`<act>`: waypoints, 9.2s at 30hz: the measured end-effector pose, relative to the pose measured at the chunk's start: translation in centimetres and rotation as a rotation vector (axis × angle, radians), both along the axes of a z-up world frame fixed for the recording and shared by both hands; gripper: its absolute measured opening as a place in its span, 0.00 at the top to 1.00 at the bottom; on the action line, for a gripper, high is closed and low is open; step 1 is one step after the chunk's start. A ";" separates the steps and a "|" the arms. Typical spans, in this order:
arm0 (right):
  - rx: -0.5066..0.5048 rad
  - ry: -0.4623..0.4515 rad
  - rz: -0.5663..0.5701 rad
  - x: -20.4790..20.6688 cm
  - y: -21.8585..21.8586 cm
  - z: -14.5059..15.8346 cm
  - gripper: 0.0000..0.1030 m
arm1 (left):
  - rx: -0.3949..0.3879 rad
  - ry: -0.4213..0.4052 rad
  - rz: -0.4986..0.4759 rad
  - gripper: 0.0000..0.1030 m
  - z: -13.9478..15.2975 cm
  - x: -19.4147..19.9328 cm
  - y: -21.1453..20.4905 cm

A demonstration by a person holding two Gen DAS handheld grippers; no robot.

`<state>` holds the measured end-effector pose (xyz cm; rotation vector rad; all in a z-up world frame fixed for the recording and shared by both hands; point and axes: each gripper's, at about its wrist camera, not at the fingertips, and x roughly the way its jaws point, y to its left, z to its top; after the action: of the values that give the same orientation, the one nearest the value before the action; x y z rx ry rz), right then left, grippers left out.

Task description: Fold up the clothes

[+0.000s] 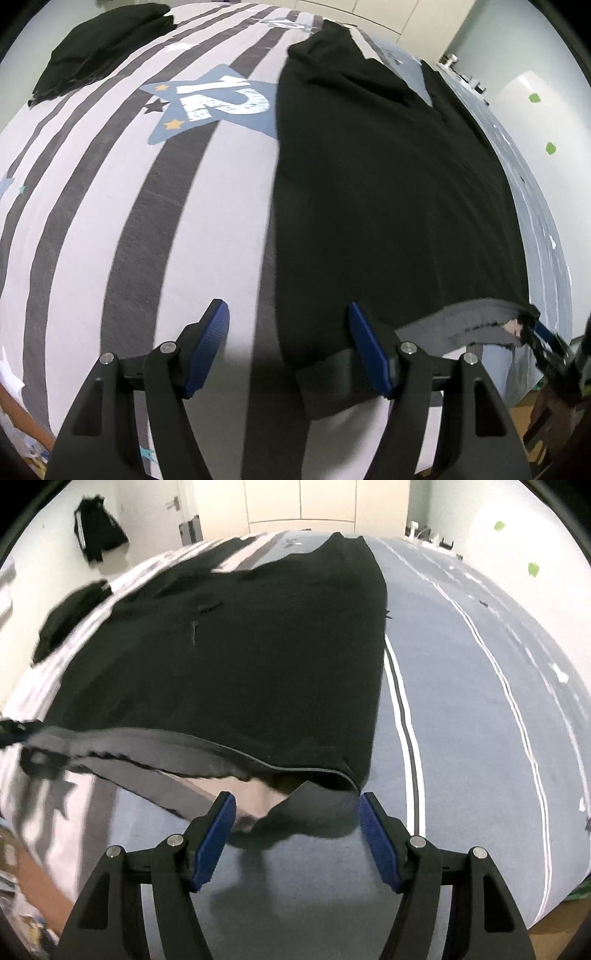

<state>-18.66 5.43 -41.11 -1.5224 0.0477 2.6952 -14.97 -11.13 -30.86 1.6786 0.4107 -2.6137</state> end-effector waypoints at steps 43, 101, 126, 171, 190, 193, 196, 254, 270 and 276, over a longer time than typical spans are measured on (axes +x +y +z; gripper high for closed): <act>-0.194 -0.045 -0.059 -1.2 3.5 -2.2 0.70 | -0.158 -0.035 -0.109 0.36 -2.5 -0.2 2.4; -0.133 0.006 -0.176 -38.5 12.0 1.0 0.41 | -0.168 0.125 -0.048 0.34 0.6 -48.5 -7.1; -0.087 -0.009 -0.149 -40.4 10.9 -0.3 0.39 | 0.040 0.030 0.094 0.23 -0.5 -41.4 -14.8; -0.273 0.040 -0.209 -23.4 29.7 6.4 0.39 | 0.342 0.034 -0.387 0.25 11.9 -36.2 29.8; -0.284 -0.018 -0.165 -18.5 16.5 3.7 0.39 | 0.191 -0.184 -0.074 0.25 -1.8 -23.5 13.0; -0.280 -0.020 -0.202 -17.0 15.8 3.2 0.39 | 0.228 -0.164 -0.121 0.25 -2.5 -24.5 14.5; -0.283 -0.027 -0.227 -15.9 15.3 2.8 0.39 | 0.267 -0.175 -0.173 0.78 -3.4 -25.0 16.0; -0.277 -0.144 -0.025 -9.3 5.4 -0.3 0.40 | 0.169 -0.051 -0.264 0.46 0.5 -14.9 14.7; -0.331 -0.099 -0.087 -0.9 9.1 5.3 0.98 | 0.122 0.018 -0.416 0.94 4.1 -11.0 18.0; -0.297 -0.276 -0.154 3.1 7.8 0.8 0.97 | 0.114 -0.214 -0.265 0.94 -1.6 -10.8 15.3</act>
<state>-15.52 13.24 -40.32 -1.8678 0.5524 2.4177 -25.80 4.16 -32.44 2.1619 0.3589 -2.5823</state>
